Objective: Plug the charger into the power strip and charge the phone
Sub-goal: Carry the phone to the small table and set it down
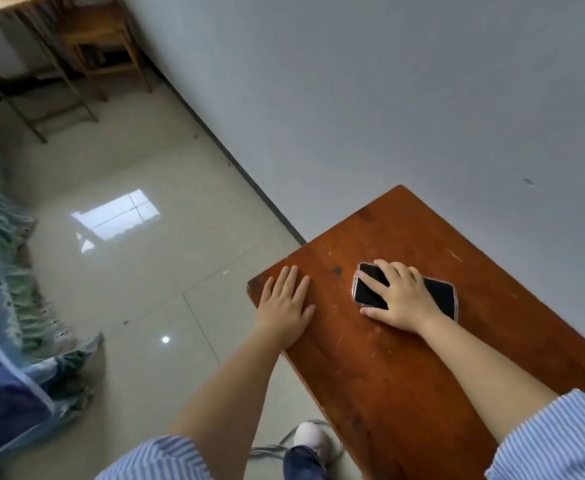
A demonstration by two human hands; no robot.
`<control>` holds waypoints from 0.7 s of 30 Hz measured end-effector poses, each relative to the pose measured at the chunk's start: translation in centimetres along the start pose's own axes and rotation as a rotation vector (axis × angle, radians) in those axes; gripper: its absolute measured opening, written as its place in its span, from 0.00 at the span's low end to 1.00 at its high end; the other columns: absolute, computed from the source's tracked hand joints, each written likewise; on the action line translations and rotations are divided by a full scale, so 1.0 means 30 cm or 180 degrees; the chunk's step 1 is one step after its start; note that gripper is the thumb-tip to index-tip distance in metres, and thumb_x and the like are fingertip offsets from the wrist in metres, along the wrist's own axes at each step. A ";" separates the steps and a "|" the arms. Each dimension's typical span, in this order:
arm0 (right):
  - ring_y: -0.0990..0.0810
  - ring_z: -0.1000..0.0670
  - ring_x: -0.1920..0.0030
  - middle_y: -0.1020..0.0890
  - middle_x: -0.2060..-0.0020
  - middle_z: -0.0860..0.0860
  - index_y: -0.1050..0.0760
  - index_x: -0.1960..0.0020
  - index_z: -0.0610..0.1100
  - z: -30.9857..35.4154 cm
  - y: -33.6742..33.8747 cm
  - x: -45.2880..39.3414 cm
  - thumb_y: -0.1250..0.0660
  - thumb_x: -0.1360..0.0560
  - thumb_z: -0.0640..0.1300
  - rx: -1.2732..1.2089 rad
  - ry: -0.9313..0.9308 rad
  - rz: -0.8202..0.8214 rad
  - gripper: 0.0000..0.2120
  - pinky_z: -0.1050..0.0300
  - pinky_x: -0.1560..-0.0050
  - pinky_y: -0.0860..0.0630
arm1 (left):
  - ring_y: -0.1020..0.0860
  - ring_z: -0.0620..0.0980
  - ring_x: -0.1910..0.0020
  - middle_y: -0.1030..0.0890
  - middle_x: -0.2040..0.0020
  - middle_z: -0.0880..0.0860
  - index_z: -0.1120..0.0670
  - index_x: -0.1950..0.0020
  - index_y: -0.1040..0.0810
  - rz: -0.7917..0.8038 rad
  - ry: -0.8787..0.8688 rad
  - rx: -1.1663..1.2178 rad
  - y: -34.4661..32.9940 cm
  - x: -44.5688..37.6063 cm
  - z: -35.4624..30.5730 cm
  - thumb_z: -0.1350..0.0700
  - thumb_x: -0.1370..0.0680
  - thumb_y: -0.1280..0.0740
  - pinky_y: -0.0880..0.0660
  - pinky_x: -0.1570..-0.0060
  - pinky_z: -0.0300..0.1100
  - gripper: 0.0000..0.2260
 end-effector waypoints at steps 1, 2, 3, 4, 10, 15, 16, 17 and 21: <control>0.40 0.41 0.31 0.41 0.28 0.43 0.49 0.28 0.53 0.000 0.002 -0.004 0.45 0.27 0.65 0.0025 0.0022 -0.0041 0.32 0.42 0.31 0.41 | 0.60 0.53 0.24 0.56 0.22 0.53 0.50 0.25 0.55 -0.0001 -0.0036 -0.0072 0.003 -0.002 0.008 0.43 0.20 0.53 0.62 0.27 0.50 0.26; 0.39 0.41 0.32 0.39 0.29 0.42 0.47 0.28 0.52 -0.004 0.007 -0.009 0.44 0.27 0.64 0.0055 0.0025 -0.0129 0.32 0.42 0.32 0.40 | 0.60 0.53 0.24 0.56 0.22 0.53 0.50 0.25 0.54 0.0010 -0.0084 -0.0082 0.008 -0.007 0.013 0.43 0.20 0.52 0.62 0.27 0.50 0.26; 0.37 0.40 0.33 0.38 0.29 0.41 0.46 0.28 0.51 -0.002 0.008 -0.012 0.43 0.27 0.64 0.0087 0.0075 -0.0192 0.32 0.43 0.33 0.38 | 0.59 0.53 0.24 0.55 0.22 0.53 0.50 0.25 0.53 0.0030 -0.0123 -0.0094 0.012 -0.005 0.024 0.43 0.20 0.52 0.61 0.27 0.50 0.26; 0.36 0.40 0.34 0.36 0.30 0.41 0.45 0.28 0.51 -0.001 0.008 -0.014 0.43 0.27 0.64 0.0113 0.0105 -0.0236 0.32 0.43 0.34 0.37 | 0.58 0.53 0.24 0.54 0.22 0.53 0.50 0.25 0.52 0.0030 -0.0198 -0.0089 0.022 -0.006 0.036 0.44 0.20 0.51 0.60 0.26 0.50 0.25; 0.36 0.42 0.33 0.36 0.30 0.42 0.47 0.28 0.52 0.097 0.094 -0.115 0.43 0.27 0.65 0.0145 0.0162 -0.0250 0.33 0.46 0.33 0.36 | 0.54 0.53 0.24 0.49 0.23 0.54 0.54 0.26 0.45 -0.0028 -0.0037 -0.0004 0.121 -0.004 0.186 0.49 0.19 0.48 0.53 0.26 0.50 0.22; 0.34 0.42 0.36 0.33 0.33 0.43 0.42 0.29 0.52 0.326 0.264 -0.345 0.40 0.28 0.64 0.0100 0.0535 -0.0494 0.32 0.47 0.36 0.36 | 0.54 0.53 0.24 0.50 0.23 0.55 0.57 0.26 0.46 -0.0319 0.0445 -0.0108 0.301 0.000 0.488 0.51 0.19 0.48 0.52 0.26 0.48 0.22; 0.33 0.41 0.36 0.32 0.33 0.42 0.41 0.30 0.51 0.378 0.304 -0.401 0.39 0.29 0.63 0.0085 0.0622 -0.0555 0.32 0.47 0.36 0.36 | 0.54 0.53 0.24 0.50 0.23 0.55 0.57 0.27 0.45 -0.0402 0.0519 -0.0115 0.347 -0.001 0.556 0.51 0.19 0.47 0.52 0.26 0.48 0.22; 0.33 0.41 0.37 0.31 0.34 0.42 0.40 0.30 0.51 0.431 0.344 -0.453 0.39 0.29 0.63 0.0064 0.0686 -0.0602 0.32 0.47 0.37 0.36 | 0.54 0.52 0.24 0.49 0.23 0.55 0.57 0.27 0.45 -0.0467 0.0600 -0.0126 0.390 -0.002 0.622 0.51 0.19 0.47 0.51 0.26 0.47 0.22; 0.31 0.41 0.39 0.29 0.36 0.41 0.37 0.31 0.51 0.662 0.518 -0.686 0.36 0.30 0.61 0.0008 0.0875 -0.0826 0.31 0.48 0.39 0.35 | 0.53 0.52 0.24 0.49 0.23 0.55 0.58 0.28 0.44 -0.0735 0.0878 -0.0241 0.570 -0.020 0.913 0.52 0.19 0.46 0.51 0.26 0.47 0.22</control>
Point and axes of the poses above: each hand's wrist, its own x-axis away from the middle knuckle, its own y-axis out of the back of the hand, z = x × y, the point moved 1 cm from there along -x, towards the middle knuckle
